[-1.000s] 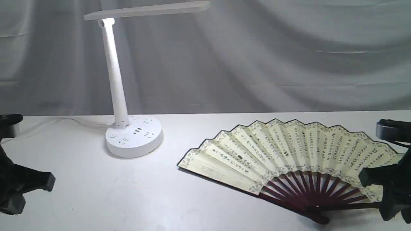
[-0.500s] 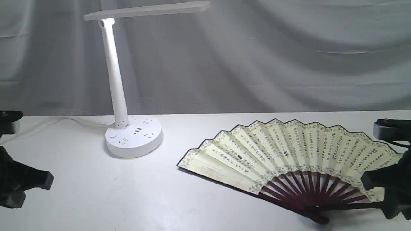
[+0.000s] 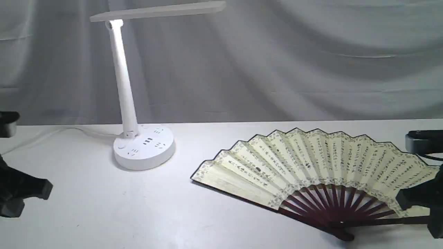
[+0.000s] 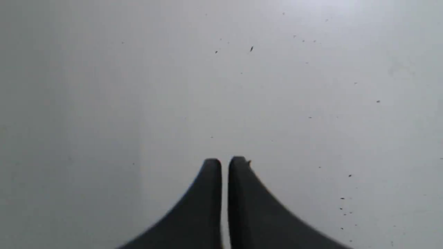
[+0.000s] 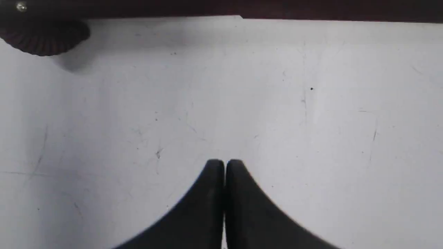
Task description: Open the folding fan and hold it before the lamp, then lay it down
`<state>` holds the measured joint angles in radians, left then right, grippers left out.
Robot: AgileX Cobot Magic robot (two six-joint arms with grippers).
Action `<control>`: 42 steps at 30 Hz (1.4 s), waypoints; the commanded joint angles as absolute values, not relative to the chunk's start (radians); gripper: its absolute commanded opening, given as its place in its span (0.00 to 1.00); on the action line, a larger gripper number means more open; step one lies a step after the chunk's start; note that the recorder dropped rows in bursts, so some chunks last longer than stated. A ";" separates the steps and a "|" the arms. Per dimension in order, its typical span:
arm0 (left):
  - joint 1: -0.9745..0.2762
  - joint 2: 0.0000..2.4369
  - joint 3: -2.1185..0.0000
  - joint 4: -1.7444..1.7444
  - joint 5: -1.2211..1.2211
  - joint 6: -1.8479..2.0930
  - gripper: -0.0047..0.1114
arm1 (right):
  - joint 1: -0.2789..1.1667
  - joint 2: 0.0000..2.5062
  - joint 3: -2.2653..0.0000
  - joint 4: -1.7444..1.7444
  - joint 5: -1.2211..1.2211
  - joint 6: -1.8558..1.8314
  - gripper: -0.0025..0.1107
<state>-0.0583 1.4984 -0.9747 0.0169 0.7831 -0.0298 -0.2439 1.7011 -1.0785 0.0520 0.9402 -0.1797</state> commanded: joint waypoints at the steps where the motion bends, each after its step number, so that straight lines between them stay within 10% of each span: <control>1: -0.057 1.398 -0.994 -0.011 0.819 -0.020 0.04 | -0.231 1.640 -1.084 0.038 0.954 -0.185 0.02; 42: -0.057 0.273 -0.920 -0.007 0.934 -0.021 0.04 | -0.116 0.464 -0.848 0.033 0.963 -0.118 0.02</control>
